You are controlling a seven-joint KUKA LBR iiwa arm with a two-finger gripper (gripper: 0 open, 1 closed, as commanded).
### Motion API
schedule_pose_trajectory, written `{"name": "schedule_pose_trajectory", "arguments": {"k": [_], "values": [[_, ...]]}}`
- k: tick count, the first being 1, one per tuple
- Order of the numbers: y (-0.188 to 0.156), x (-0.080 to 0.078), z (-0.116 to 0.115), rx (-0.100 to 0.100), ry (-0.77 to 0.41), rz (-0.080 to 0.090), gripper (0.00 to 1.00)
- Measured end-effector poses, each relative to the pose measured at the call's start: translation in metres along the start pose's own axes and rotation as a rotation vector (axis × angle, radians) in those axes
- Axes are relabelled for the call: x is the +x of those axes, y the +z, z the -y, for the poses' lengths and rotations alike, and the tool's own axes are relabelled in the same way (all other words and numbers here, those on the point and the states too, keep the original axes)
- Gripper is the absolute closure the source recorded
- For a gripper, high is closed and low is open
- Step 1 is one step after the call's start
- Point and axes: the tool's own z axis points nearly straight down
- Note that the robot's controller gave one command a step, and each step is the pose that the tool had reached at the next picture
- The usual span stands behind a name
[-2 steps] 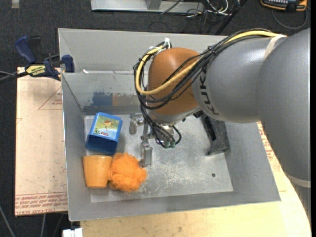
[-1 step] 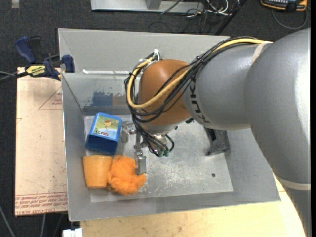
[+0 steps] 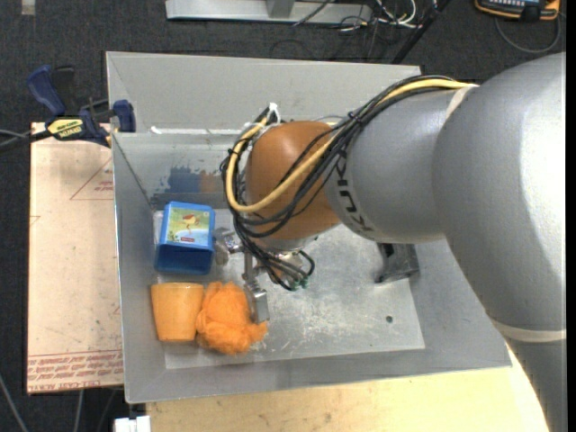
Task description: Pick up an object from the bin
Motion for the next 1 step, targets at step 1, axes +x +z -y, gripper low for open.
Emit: {"name": "schedule_pose_trajectory", "arguments": {"k": [1], "values": [[0.0092, 0.0052, -0.0263, -0.003, -0.088, -0.006, 0.0]]}}
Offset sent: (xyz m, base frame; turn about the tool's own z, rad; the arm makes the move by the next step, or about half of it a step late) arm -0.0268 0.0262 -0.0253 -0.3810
